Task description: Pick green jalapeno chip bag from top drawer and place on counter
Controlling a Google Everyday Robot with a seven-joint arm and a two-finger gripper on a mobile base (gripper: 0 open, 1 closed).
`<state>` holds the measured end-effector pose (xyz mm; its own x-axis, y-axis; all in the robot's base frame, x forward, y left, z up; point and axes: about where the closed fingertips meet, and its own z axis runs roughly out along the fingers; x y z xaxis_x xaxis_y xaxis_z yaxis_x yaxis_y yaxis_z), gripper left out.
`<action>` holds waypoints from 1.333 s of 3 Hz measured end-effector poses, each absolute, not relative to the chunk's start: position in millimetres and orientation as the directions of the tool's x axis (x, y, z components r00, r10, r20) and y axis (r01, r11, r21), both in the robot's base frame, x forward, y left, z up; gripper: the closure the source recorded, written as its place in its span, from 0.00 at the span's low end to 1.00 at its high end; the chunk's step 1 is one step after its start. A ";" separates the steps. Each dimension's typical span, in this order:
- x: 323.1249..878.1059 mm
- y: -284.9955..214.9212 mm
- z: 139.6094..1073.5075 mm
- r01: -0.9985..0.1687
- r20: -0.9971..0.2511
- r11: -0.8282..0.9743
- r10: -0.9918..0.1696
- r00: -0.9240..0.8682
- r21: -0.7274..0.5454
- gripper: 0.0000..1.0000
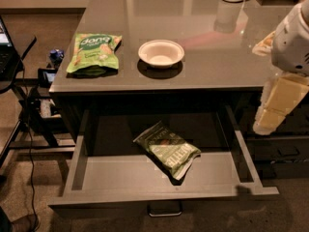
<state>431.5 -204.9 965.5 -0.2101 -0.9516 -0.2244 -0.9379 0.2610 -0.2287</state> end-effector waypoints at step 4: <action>416.3 -154.3 904.9 -0.970 -0.249 0.220 -0.950 -0.188 -0.108 0.00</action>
Offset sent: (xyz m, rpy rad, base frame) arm -0.0219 0.0637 -0.0807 0.0788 0.2120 0.0965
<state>416.3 -154.3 904.9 -0.1877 -0.9502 -0.2489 -0.9696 0.2198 -0.1080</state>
